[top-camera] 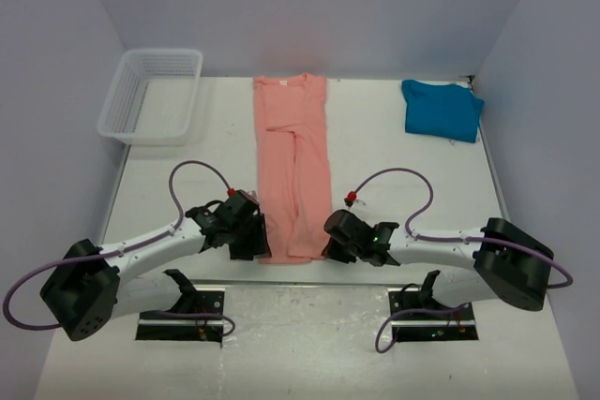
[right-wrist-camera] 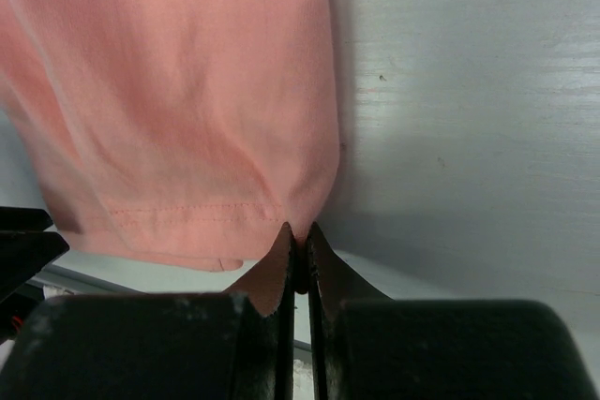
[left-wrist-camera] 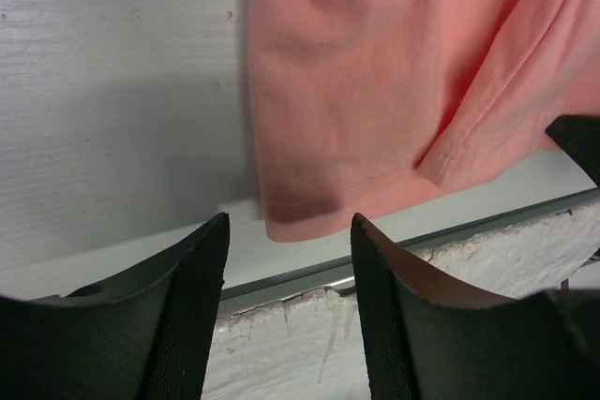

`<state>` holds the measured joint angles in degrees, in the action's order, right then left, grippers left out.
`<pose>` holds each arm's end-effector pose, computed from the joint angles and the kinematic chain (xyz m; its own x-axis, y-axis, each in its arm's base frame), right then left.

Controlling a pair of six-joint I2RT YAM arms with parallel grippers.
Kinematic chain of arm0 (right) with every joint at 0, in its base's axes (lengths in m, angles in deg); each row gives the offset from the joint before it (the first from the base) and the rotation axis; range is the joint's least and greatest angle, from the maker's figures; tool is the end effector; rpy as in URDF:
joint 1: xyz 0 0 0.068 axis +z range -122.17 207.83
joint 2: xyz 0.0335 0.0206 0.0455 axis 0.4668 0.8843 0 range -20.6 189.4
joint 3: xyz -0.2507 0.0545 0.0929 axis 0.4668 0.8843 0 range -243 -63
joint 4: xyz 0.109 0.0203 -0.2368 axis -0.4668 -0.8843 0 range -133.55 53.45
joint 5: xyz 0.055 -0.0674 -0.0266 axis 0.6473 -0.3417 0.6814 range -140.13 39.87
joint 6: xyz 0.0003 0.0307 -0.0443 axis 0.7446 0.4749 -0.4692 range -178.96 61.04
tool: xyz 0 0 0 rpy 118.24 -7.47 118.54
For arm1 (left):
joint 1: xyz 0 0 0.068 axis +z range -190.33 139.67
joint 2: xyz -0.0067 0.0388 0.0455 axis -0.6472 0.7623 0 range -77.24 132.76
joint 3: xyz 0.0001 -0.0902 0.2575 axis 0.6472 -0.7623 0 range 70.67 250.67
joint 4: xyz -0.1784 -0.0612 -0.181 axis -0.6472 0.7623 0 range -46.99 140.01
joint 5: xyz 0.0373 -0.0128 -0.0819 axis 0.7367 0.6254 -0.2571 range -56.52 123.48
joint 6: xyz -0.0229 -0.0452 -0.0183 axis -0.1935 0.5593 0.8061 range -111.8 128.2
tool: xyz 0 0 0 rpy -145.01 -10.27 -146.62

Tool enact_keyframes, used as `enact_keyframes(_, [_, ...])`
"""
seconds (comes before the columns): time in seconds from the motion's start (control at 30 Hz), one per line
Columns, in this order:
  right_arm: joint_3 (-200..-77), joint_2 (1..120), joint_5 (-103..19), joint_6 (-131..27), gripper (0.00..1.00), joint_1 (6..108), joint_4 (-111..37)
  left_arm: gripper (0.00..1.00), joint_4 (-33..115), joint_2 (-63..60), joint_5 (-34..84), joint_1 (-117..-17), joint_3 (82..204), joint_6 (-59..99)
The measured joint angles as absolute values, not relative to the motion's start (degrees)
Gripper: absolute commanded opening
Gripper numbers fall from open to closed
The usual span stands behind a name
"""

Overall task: Fold and stack the t-shirts
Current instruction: Grab the bottom of the folded rectangular tshirt with both arms

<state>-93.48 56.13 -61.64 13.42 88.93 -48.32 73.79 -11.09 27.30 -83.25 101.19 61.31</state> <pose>0.1174 0.1978 0.1426 -0.8931 0.3147 -0.3215 0.1464 0.8791 0.4536 0.1374 -0.1330 0.1609 -0.9695 -0.1841 -0.1616 -0.1113 0.9186 -0.3792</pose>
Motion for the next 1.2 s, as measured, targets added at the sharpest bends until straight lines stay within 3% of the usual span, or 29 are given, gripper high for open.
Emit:
enact_keyframes(0.23, [-92.7, 55.5, -61.6, 13.8, 0.00, 88.9, -47.8, 0.48, 71.6, -9.5, 26.6, -84.2, 99.9, 62.7])
enact_keyframes(0.43, [-92.6, 55.4, -61.6, 13.8, 0.00, 88.9, -47.7, 0.35, 68.6, -7.9, 25.3, -84.4, 99.6, 63.9])
enact_keyframes(0.53, [-92.6, 55.4, -61.6, 13.8, 0.00, 88.9, -47.7, 0.20, 67.1, -7.5, 25.0, -84.6, 98.9, 64.5])
enact_keyframes(0.6, [-92.6, 55.4, -61.6, 13.8, 0.00, 88.9, -47.7, 0.03, 66.4, -7.4, 24.7, -84.6, 98.4, 64.8])
enact_keyframes(0.63, [-92.6, 55.4, -61.6, 13.8, 0.00, 88.9, -47.7, 0.00, 66.1, -7.4, 24.7, -84.7, 98.2, 64.8])
enact_keyframes(1.2, [-93.8, 55.1, -65.1, 18.0, 0.00, 89.7, -53.0, 0.00, 71.8, -16.4, 27.4, -84.7, 96.9, 67.2])
